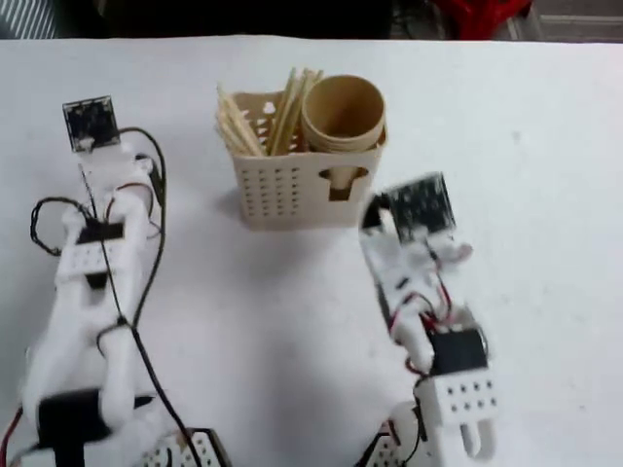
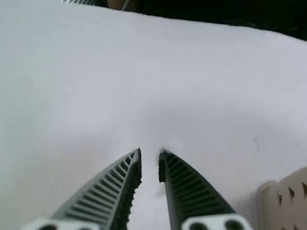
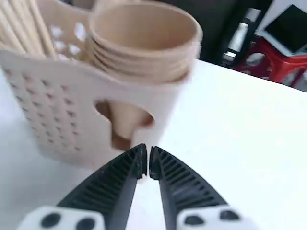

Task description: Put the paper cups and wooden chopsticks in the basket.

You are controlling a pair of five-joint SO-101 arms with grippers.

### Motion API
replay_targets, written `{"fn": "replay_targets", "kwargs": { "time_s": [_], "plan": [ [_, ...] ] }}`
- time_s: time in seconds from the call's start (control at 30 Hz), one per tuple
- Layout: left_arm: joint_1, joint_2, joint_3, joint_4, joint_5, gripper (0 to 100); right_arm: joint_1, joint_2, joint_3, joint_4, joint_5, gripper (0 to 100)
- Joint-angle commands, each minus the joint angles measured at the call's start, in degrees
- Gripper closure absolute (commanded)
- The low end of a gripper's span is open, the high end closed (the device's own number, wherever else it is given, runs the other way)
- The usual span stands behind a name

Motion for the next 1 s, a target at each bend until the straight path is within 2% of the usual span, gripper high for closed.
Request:
{"fn": "replay_targets", "kwargs": {
  "time_s": [0.0, 0.2, 0.33, 0.6, 0.77, 0.83, 0.97],
  "plan": [
    [2.07, -7.87, 1.23, 0.09, 0.09, 91, 6.46, -14.11, 9.67, 3.21, 11.16, 98.1],
    [1.98, -15.87, 7.3, 0.09, 0.09, 91, 11.21, -34.59, 21.01, 10.95, 11.69, 98.1],
    [1.98, -24.57, 15.21, 0.09, 0.09, 91, 10.95, -31.69, 22.07, 14.46, 11.69, 98.1],
    [2.15, -46.11, 34.11, 0.09, 0.09, 91, 10.95, -30.9, 29.54, 14.37, 12.04, 98.1],
    [2.07, -58.51, 44.75, 0.09, 0.09, 91, 11.12, -30.99, 29.45, 16.31, 11.78, 98.1],
    [2.24, -62.37, 47.12, 1.93, 0.09, 91, 11.21, -30.99, 29.45, 20.0, 11.78, 98.1],
    [1.54, -66.51, 47.03, 12.31, 0.09, 91, 11.3, -30.99, 29.45, 30.46, 12.04, 98.1]
  ]
}}
